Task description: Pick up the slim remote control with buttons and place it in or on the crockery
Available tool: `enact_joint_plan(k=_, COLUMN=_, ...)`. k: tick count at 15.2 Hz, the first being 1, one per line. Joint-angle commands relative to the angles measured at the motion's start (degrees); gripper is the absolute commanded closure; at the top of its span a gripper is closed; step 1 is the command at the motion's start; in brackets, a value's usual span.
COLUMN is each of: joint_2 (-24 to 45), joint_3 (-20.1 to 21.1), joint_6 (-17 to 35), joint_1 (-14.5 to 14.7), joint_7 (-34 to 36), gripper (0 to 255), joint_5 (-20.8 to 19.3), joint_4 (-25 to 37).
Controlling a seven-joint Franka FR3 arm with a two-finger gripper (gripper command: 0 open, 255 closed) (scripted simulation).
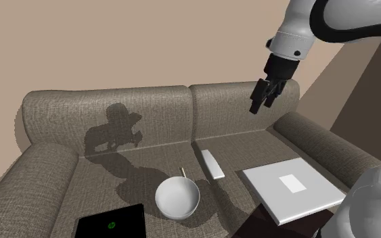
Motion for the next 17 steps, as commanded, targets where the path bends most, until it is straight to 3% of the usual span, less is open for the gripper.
enact_joint_plan(k=1, joint_2=0.0, joint_3=0.0, joint_6=0.0, joint_1=0.0, joint_7=0.0, gripper=0, joint_5=0.0, joint_4=0.0)
enact_joint_plan(k=9, joint_2=9.3, joint_3=1.5, joint_6=14.4, joint_1=-2.0, joint_7=3.6, gripper=0, joint_5=-0.3, joint_4=-6.6)
enact_joint_plan(k=17, joint_2=22.8, joint_3=2.7, joint_6=28.5, joint_1=-4.1, joint_7=7.7, gripper=0, joint_5=-1.3, joint_4=-8.7)
